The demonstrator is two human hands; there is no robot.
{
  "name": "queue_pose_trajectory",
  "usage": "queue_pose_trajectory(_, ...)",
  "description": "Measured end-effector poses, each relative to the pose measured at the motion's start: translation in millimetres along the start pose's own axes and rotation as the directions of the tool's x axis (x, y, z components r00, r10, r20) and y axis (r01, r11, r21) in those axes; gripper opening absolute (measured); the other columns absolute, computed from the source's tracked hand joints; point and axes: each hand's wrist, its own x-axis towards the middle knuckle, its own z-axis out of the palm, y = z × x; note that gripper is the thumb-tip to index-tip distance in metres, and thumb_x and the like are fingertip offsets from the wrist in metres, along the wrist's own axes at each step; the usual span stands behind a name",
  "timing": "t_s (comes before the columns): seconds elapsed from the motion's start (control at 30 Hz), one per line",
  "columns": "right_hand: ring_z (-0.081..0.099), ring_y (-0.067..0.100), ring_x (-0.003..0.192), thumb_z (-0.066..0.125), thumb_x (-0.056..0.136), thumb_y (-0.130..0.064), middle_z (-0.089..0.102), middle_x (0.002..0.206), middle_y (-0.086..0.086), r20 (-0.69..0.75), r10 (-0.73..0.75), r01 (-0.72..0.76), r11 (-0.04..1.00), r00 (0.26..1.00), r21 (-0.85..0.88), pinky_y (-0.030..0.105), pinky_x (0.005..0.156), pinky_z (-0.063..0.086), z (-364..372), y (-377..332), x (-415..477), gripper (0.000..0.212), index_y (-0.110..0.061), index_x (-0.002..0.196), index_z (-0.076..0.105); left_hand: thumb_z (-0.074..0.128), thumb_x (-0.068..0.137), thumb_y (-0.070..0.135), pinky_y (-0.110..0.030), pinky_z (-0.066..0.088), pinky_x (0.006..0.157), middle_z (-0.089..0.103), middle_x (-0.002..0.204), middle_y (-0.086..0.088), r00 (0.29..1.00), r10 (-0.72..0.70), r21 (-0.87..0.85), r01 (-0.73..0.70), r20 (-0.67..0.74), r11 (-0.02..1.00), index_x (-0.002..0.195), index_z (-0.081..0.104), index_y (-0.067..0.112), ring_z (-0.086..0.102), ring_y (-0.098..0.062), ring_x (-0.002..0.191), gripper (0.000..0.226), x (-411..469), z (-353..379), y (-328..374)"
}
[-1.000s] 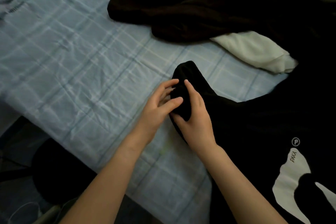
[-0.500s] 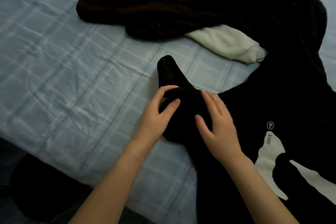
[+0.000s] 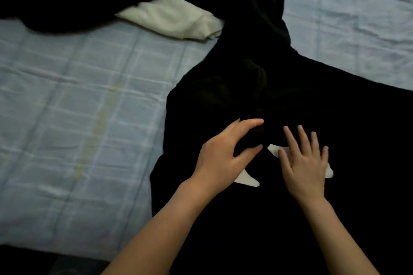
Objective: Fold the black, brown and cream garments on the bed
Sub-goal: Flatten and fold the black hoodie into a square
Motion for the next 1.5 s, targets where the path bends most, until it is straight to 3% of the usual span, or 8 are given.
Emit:
queue_pose_trajectory(0.17,0.007,0.024,0.152,0.019,0.099,-0.052,0.017,0.164,-0.002,0.034,-0.036,0.033,0.995,0.999,0.092,0.054,0.120,0.006,24,14,-5,0.058,-0.039,0.155,0.014,0.053,0.094,0.045,-0.033,0.043,0.106,0.038,0.152,0.016,0.973,-0.081,0.417,-0.017,0.216,0.909,0.145,0.029,0.048,0.021,-0.005,0.146,0.057,-6,67,-15)
queue_pose_trajectory(0.37,0.013,0.023,0.151,0.029,0.099,-0.044,0.026,0.161,-0.001,-0.047,-0.001,0.005,0.996,0.999,0.085,0.050,0.120,0.002,18,46,-12,0.056,-0.035,0.155,0.022,0.070,0.084,0.037,-0.035,0.059,0.067,0.049,0.146,0.003,0.988,-0.021,0.608,-0.076,0.151,0.790,0.145,0.038,0.037,0.042,-0.024,0.138,0.068,-6,100,8)
queue_pose_trajectory(0.5,0.005,0.010,0.150,0.036,0.104,-0.029,0.021,0.163,-0.006,0.037,0.050,-0.060,0.934,0.998,0.352,0.050,0.123,0.004,11,57,-12,0.051,-0.032,0.154,0.027,0.045,0.095,0.055,-0.037,0.055,0.081,0.012,0.163,0.004,0.922,-0.110,0.634,-0.165,0.372,0.755,0.144,-0.010,0.060,0.008,-0.027,0.150,0.074,-4,119,9)
queue_pose_trajectory(0.63,0.018,0.016,0.150,0.036,0.103,-0.025,0.028,0.161,-0.002,-0.088,0.122,-0.051,0.819,0.989,0.572,0.047,0.123,0.014,-25,35,-2,0.050,-0.022,0.153,0.033,0.047,0.096,0.034,-0.042,0.038,0.111,0.037,0.155,0.003,0.971,0.087,0.381,-0.169,0.224,0.909,0.152,0.023,0.040,0.030,-0.021,0.145,0.061,2,78,16)
queue_pose_trajectory(0.7,0.023,0.022,0.149,0.038,0.098,-0.026,0.034,0.159,0.003,-0.210,0.052,0.074,0.832,0.976,0.550,0.045,0.120,0.014,-43,3,-1,0.053,-0.019,0.151,0.038,0.042,0.095,0.030,-0.045,0.027,0.116,0.041,0.152,-0.005,0.988,0.157,0.589,-0.126,-0.001,0.798,0.149,0.037,0.019,0.035,-0.028,0.142,0.056,7,46,0)
queue_pose_trajectory(0.77,0.023,0.024,0.149,0.038,0.096,-0.029,0.034,0.159,0.003,-0.269,-0.066,0.191,0.861,0.961,0.472,0.045,0.120,0.012,-52,-34,5,0.056,-0.019,0.151,0.038,0.030,0.096,0.039,-0.049,0.018,0.118,0.032,0.157,-0.006,0.995,-0.008,0.697,0.078,-0.103,0.713,0.151,0.034,0.014,0.024,-0.030,0.147,0.060,15,19,-13)
queue_pose_trajectory(0.97,0.005,0.021,0.153,0.031,0.101,-0.049,0.014,0.165,-0.003,-0.044,-0.209,0.213,0.958,0.977,0.193,0.051,0.122,0.006,3,-49,20,0.061,-0.035,0.158,0.012,0.022,0.097,0.055,-0.058,0.006,0.118,0.024,0.160,0.009,0.981,-0.050,0.831,-0.131,0.187,0.541,0.152,0.027,0.034,0.007,-0.037,0.149,0.060,18,30,-56)
queue_pose_trajectory(1.5,0.008,0.020,0.153,0.023,0.099,-0.052,0.018,0.164,-0.002,-0.006,-0.201,0.200,0.970,0.980,0.139,0.052,0.122,0.006,21,-47,18,0.060,-0.037,0.157,0.012,0.024,0.101,0.048,-0.049,0.000,0.121,0.011,0.164,0.008,0.976,-0.045,0.831,-0.158,0.214,0.533,0.155,0.012,0.034,-0.002,-0.025,0.151,0.057,-5,27,-82)
